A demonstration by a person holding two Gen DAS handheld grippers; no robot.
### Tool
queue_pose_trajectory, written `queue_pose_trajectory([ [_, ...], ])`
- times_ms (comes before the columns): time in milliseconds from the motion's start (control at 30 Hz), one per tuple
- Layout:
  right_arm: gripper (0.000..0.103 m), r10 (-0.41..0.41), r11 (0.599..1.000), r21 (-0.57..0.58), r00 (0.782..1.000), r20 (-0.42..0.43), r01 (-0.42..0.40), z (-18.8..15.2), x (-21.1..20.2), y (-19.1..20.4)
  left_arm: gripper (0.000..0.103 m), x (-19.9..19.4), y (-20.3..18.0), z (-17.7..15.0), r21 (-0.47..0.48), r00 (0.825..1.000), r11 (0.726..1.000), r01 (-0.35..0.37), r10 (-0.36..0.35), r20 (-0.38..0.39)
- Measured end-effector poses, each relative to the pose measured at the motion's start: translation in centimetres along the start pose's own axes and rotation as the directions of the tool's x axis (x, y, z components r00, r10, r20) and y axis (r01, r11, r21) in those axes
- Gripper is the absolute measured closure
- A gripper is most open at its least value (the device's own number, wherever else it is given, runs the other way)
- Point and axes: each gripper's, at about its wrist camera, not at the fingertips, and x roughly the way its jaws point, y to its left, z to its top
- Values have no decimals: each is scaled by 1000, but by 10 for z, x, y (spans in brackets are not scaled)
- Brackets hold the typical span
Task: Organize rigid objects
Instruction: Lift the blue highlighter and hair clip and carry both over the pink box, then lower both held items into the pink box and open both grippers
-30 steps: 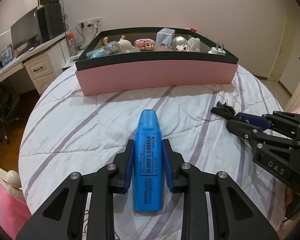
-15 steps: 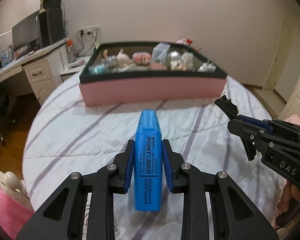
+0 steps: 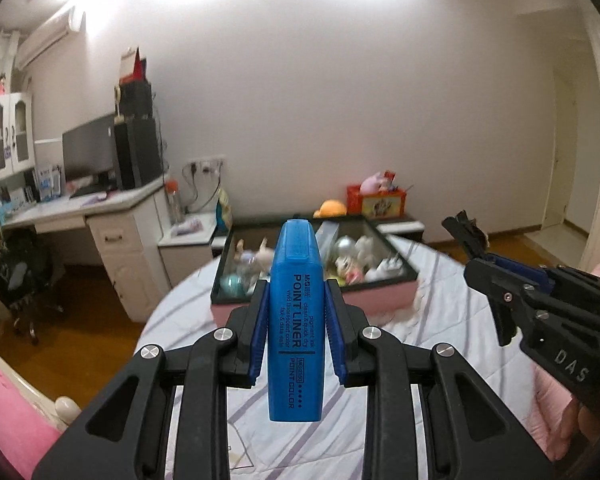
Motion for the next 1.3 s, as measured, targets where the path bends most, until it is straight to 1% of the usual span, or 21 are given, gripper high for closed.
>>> queue_pose_trajectory([
  [133, 84, 4, 1000, -17, 999, 49, -3, 10, -18, 10, 76, -19, -6, 11, 24, 999, 1000, -8, 7, 49],
  [200, 84, 0, 1000, -30, 998, 59, 2, 15, -23, 14, 76, -30, -8, 16, 31, 997, 999, -9, 7, 79],
  [333, 84, -6, 999, -47, 995, 98, 10, 22, -35, 20, 76, -50, -9, 25, 32, 989, 999, -32, 27, 142],
  [500, 84, -7, 998, -67, 993, 115, 14, 31, -39, 27, 76, -50, -6, 33, 38, 988, 999, -31, 25, 153],
  [633, 84, -7, 997, -70, 994, 109, 15, 35, -29, 28, 76, -37, -4, 36, 42, 990, 998, -38, 32, 138],
  [667, 84, -8, 998, -69, 995, 104, 15, 37, -22, 26, 76, -33, -3, 37, 42, 990, 998, -42, 36, 133],
  [733, 84, -7, 997, -70, 996, 90, 13, 37, -12, 23, 76, -20, -1, 38, 49, 992, 998, -43, 37, 118],
  [867, 84, -6, 998, -68, 999, 51, 10, 45, 28, 12, 76, 20, 5, 46, 62, 996, 997, -50, 44, 84],
  [900, 84, -7, 998, -66, 999, 46, 10, 45, 34, 10, 76, 34, 7, 49, 61, 997, 997, -45, 40, 70],
  [967, 84, -11, 998, -68, 1000, 8, 12, 52, 64, 3, 76, 71, 13, 55, 67, 999, 997, -27, 26, 24],
  [1033, 84, -16, 998, -68, 1000, -25, 15, 54, 88, -4, 76, 98, 15, 56, 69, 1000, 997, -24, 25, -12],
  [1067, 84, -17, 997, -71, 998, -54, 13, 55, 105, -8, 76, 122, 18, 57, 70, 999, 997, -13, 16, -51],
  [1133, 84, -18, 998, -67, 995, -94, 11, 52, 131, -14, 76, 155, 20, 55, 67, 995, 998, 1, 6, -99],
  [1167, 84, -21, 997, -72, 991, -132, 12, 49, 148, -17, 76, 166, 21, 53, 65, 992, 998, 6, 2, -123],
  [1233, 84, -19, 998, -65, 984, -176, 8, 42, 172, -21, 76, 198, 22, 47, 70, 984, 998, 4, 8, -179],
  [1300, 84, -23, 998, -68, 974, -224, 8, 36, 193, -24, 76, 218, 22, 40, 70, 975, 998, 9, 7, -222],
])
